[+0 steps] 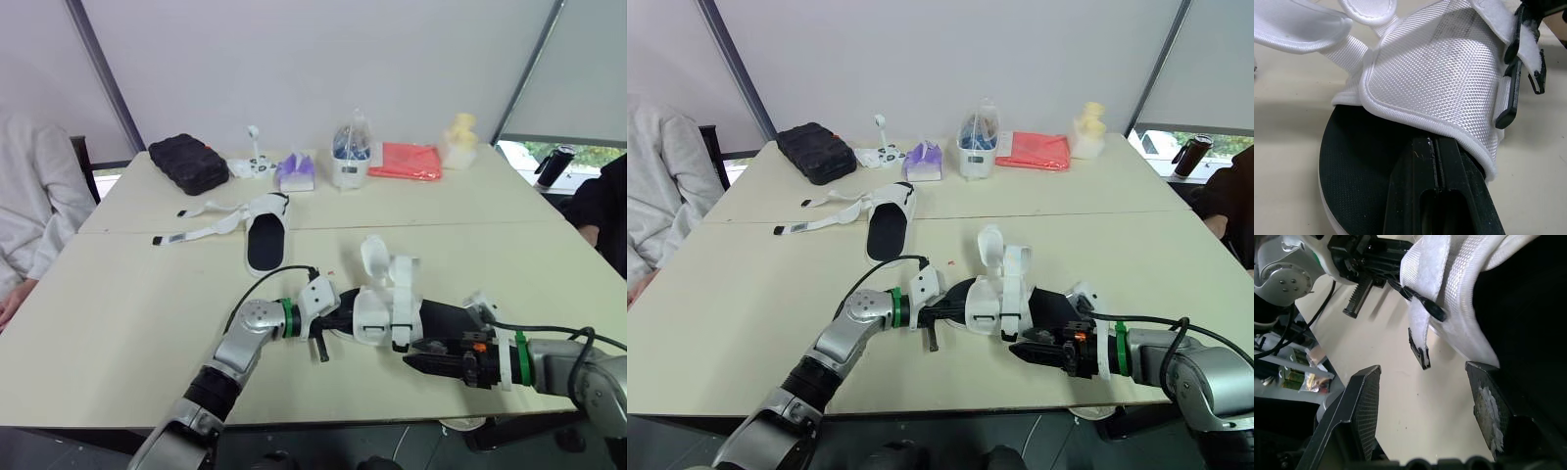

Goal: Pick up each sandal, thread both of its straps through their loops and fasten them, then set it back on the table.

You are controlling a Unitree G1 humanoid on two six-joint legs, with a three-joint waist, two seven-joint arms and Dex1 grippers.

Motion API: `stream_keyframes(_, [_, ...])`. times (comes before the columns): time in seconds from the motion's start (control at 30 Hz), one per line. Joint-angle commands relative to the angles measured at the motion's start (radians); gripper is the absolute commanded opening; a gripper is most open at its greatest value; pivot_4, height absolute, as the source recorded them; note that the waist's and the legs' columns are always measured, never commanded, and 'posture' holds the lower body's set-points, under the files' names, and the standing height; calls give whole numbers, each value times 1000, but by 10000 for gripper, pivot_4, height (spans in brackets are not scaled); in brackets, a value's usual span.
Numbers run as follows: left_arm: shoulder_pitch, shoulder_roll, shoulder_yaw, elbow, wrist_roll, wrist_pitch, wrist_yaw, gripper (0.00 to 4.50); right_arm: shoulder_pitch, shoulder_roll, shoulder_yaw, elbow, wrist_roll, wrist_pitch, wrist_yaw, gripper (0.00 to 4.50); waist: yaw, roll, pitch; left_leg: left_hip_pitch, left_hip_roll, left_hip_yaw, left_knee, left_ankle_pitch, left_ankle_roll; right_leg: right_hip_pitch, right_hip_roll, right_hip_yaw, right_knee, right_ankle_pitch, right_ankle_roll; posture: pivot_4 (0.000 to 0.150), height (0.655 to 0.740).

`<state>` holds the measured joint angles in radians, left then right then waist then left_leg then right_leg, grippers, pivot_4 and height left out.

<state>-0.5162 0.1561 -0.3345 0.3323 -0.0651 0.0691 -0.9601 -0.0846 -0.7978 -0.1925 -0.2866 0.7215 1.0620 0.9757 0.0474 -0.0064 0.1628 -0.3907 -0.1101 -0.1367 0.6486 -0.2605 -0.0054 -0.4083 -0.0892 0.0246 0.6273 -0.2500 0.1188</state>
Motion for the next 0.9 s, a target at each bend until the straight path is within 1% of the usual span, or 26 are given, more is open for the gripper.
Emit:
stream_keyframes(0.03, [7,-11,-37,17,16,4,-9,0,-34,30,-2,8,23,-18,-22,29514,-3,0,0,0,0,0,0,0,0,0,0,0,0,0,0,1500,7400])
stream_keyframes(0.1, [10,-10,-36,17,18,3,-5,0,-55,55,-18,13,61,7,-32,29514,-7,0,0,0,0,0,0,0,0,0,0,0,0,0,0,1500,7400])
stream_keyframes(0.2, [13,-7,-33,17,20,2,0,0,-67,74,-40,8,118,41,-39,21709,-4,0,0,0,0,0,0,0,0,0,0,0,0,0,0,1500,7400])
stream_keyframes(0.3, [16,-6,-30,19,22,1,5,0,-56,70,-40,-5,138,52,-49,7469,-4,0,0,0,0,-1,0,0,0,0,0,0,0,0,0,1500,7400])
stream_keyframes(0.33, [16,-5,-30,21,22,0,6,0,-47,65,-33,-9,134,51,-51,1875,-4,0,0,0,0,-1,0,0,0,0,0,0,0,0,0,1500,7400])
stream_keyframes(0.37, [17,-5,-29,22,22,0,7,0,-37,56,-24,-14,129,49,-49,872,-4,0,0,0,0,-1,-1,0,0,0,0,0,0,0,0,1500,7400])
stream_keyframes(0.47, [19,-6,-30,22,22,2,9,0,7,21,19,-41,99,30,-36,872,-5,0,0,0,0,-1,-1,0,0,0,0,0,0,0,0,1500,7400])
stream_keyframes(0.6, [24,-6,-35,26,27,7,9,0,88,-20,54,-99,104,20,-10,872,-4,0,0,0,0,-1,-1,0,0,0,0,0,0,0,0,1500,7400])
stream_keyframes(0.77, [29,-2,-38,25,31,8,9,0,200,-56,53,-211,152,37,13,872,-5,0,0,0,0,-1,0,0,0,0,0,0,0,0,0,1500,7400])
stream_keyframes(0.9, [35,-3,-42,23,30,10,7,0,259,-60,14,-303,238,69,-5,872,-4,0,0,0,0,-1,0,0,0,0,0,0,0,0,0,1500,7400])
